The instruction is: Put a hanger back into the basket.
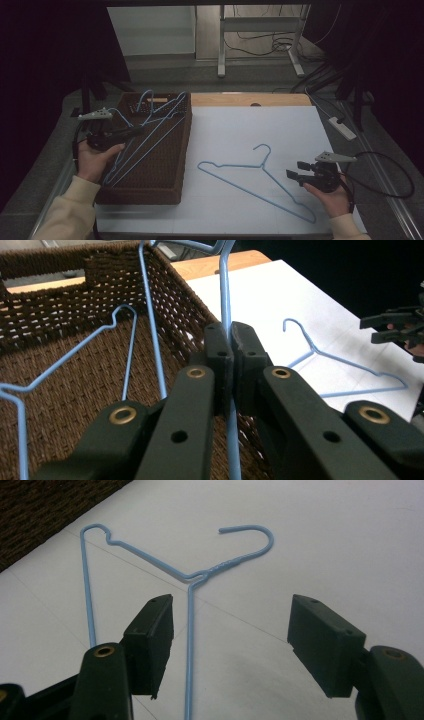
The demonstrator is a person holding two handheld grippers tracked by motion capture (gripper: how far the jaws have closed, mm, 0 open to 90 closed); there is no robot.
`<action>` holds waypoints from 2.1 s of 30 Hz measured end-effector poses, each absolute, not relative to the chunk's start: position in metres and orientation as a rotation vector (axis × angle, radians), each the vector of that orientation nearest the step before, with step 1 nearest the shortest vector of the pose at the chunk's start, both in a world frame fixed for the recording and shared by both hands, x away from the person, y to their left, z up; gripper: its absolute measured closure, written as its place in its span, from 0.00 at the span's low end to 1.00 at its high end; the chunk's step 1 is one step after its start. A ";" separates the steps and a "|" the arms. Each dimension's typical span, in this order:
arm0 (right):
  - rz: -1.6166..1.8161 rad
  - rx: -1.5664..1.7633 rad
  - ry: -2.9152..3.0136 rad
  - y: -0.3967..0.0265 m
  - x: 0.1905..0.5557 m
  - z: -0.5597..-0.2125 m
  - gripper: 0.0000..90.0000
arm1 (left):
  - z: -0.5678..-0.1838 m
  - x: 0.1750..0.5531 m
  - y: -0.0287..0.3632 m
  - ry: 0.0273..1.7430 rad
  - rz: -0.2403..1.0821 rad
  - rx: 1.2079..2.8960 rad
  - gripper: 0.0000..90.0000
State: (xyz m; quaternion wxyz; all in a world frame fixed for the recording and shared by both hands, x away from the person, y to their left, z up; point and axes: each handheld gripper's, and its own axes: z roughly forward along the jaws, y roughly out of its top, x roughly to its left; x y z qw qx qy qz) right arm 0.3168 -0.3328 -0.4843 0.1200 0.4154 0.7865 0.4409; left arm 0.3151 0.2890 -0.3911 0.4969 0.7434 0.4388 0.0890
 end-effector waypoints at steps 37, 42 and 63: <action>1.274 1.215 2.308 -0.331 0.318 -0.485 0.39 | -0.447 0.349 0.297 1.523 0.351 2.054 0.96; 1.272 1.216 2.312 -0.331 0.318 -0.486 0.39 | -0.453 0.352 0.301 1.572 0.359 2.066 0.96; 1.266 1.219 2.310 -0.332 0.318 -0.486 0.39 | -0.417 0.315 0.289 1.318 0.394 1.890 0.41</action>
